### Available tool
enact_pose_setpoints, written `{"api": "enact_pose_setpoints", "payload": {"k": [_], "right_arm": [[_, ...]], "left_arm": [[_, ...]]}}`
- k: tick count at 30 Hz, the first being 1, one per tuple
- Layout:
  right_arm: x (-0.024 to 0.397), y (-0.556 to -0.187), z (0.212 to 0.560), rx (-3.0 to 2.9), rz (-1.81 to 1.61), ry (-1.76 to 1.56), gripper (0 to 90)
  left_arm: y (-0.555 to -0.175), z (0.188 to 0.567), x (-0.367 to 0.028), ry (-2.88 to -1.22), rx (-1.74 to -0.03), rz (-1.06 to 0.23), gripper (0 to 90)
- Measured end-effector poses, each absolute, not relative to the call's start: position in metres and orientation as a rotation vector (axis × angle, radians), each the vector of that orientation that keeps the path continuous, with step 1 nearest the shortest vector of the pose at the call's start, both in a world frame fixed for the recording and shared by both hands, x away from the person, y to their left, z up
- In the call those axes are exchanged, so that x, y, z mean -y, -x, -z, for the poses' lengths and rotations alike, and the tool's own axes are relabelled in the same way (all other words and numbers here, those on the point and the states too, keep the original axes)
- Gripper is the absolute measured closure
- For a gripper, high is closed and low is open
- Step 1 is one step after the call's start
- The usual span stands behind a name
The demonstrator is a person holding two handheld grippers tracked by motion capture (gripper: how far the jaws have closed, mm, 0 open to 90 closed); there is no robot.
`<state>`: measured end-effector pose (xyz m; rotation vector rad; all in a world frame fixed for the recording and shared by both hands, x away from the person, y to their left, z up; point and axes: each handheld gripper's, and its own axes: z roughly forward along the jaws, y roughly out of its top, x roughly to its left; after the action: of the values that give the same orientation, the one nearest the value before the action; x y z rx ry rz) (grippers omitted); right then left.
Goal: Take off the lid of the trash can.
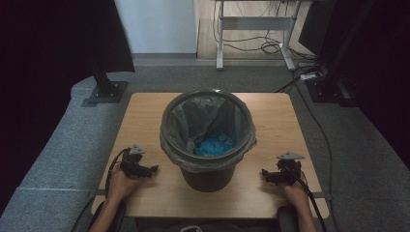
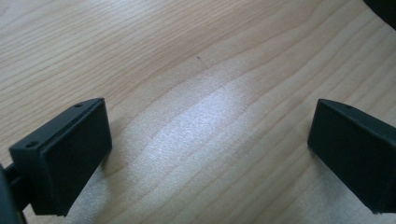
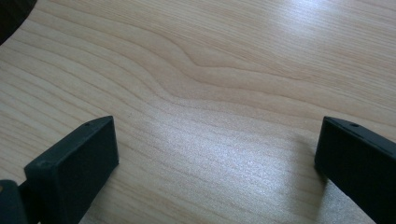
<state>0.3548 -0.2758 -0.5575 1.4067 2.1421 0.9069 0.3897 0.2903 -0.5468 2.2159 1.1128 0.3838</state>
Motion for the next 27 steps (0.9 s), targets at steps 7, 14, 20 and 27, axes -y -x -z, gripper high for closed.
{"api": "enact_pose_setpoints", "payload": {"k": [7,14,20,27], "right_arm": [[0.276,-0.354,0.558,-2.138,-0.906,-1.409,0.0],[0.275,-0.354,0.558,-2.139,-0.907,-1.409,0.0],[0.275,-0.354,0.558,-2.14,-0.906,-1.408,0.0],[0.275,-0.353,0.558,-2.14,-0.906,-1.408,0.0]], "left_arm": [[-0.392,0.544,-0.288,-2.229,-1.153,-0.379,0.0],[-0.392,0.54,-0.288,-2.22,-1.169,-0.324,1.6],[-0.395,0.536,-0.289,-2.221,-1.165,-0.264,6.3],[-0.398,0.522,-0.291,-2.188,-1.142,-0.274,7.9]]}}
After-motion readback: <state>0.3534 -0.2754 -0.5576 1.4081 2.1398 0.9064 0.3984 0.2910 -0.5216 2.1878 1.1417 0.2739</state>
